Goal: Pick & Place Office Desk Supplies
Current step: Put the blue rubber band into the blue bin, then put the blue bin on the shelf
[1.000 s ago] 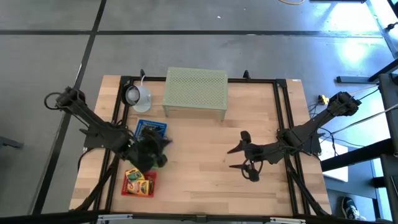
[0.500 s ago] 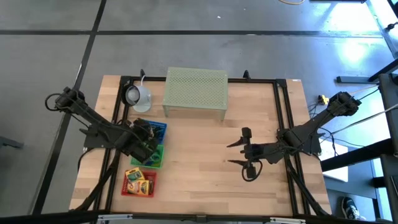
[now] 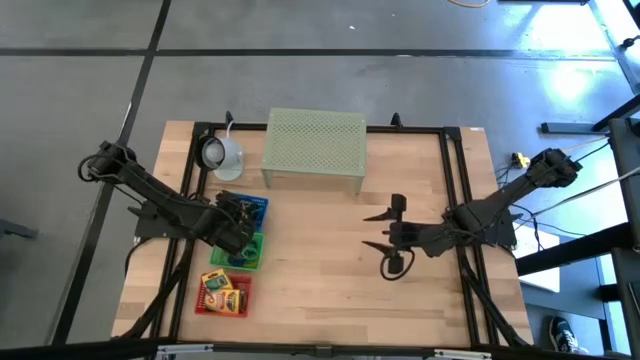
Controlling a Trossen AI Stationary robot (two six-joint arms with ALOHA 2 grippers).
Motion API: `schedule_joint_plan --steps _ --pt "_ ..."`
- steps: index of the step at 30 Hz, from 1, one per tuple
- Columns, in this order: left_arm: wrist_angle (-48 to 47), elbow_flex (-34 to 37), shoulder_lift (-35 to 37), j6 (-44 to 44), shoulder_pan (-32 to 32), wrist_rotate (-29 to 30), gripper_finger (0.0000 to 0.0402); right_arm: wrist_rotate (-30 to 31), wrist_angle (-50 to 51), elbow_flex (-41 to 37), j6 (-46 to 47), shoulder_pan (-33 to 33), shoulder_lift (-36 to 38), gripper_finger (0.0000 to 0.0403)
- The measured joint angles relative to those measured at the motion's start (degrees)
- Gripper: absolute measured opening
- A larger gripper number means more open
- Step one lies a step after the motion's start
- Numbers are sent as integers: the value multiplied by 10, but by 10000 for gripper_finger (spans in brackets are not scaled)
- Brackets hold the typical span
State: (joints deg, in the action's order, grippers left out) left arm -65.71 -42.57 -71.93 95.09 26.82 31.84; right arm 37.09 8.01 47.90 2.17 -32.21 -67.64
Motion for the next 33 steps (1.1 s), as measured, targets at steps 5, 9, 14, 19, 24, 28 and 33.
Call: schedule_joint_plan --steps 5,9,14,19,24,28,33 --pt "0 0 0 4 -6 -22 71 -1 7 0 0 9 0 259" --pt "0 -1 0 10 -19 -35 116 -2 13 0 -8 17 0 259" --pt "0 -22 0 -34 -42 -35 156 -5 17 0 -12 29 0 259" --pt "0 -49 0 -54 -50 -35 176 -5 17 0 -12 42 0 259" --pt "38 -61 0 -66 -50 -15 184 -5 25 0 -13 52 0 259" --pt "152 -50 -5 -131 -53 15 188 -5 36 0 -8 59 -1 259" --pt "224 -47 -42 -185 -76 20 192 -5 36 0 1 60 -2 259"
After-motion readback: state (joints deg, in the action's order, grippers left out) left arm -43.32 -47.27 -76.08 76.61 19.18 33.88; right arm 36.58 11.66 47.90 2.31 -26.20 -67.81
